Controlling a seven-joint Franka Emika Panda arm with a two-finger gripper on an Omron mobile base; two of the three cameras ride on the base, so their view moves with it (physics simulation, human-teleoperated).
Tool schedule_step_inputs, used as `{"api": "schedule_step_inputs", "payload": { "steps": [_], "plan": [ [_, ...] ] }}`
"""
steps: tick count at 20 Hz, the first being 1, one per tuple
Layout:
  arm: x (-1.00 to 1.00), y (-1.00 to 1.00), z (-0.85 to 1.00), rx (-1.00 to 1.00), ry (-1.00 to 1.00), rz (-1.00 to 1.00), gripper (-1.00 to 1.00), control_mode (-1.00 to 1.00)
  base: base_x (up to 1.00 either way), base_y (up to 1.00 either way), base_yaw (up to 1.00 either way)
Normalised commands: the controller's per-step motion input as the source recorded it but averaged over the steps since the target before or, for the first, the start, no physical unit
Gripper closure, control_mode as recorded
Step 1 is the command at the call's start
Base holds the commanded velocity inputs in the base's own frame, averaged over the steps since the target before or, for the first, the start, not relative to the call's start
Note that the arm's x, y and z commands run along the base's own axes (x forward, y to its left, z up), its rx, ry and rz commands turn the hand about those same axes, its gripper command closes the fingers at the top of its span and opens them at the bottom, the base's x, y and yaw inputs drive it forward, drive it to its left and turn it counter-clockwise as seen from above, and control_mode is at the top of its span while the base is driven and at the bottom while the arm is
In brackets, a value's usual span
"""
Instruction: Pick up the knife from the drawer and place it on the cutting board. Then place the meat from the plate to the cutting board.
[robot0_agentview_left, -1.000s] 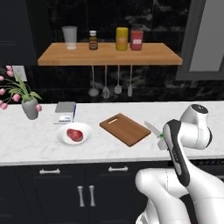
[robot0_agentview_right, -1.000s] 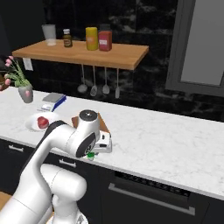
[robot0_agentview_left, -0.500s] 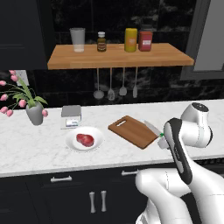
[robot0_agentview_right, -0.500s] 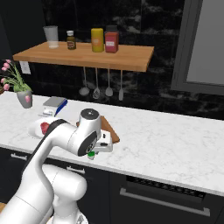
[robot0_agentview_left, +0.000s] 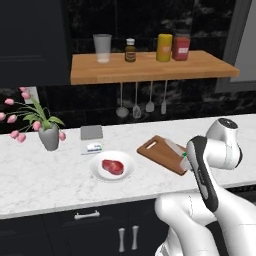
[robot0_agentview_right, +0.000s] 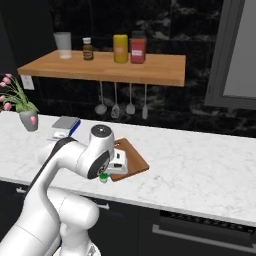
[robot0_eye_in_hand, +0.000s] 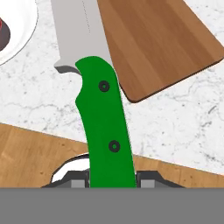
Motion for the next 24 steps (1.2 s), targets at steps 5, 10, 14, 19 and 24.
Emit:
{"api": "schedule_step_inputs", "payload": {
  "steps": [5,10,14,19,24],
  "plan": [
    [0.00,0.00,0.00,0.00,0.00,0.00,1.00,1.00,0.34,0.34,-0.17],
    [0.37,0.07,-0.08,0.03,0.00,-0.11,1.00,-1.00,0.00,0.00,0.00],
    [0.57,-0.04,-0.10,0.06,0.00,0.02,1.00,-1.00,0.00,0.00,0.00],
    [0.76,0.00,0.00,-0.03,0.00,0.08,1.00,-1.00,0.00,0.00,0.00],
    [0.67,-0.06,0.02,-0.08,0.22,0.00,1.00,-1.00,0.00,0.00,0.00]
  ]
}}
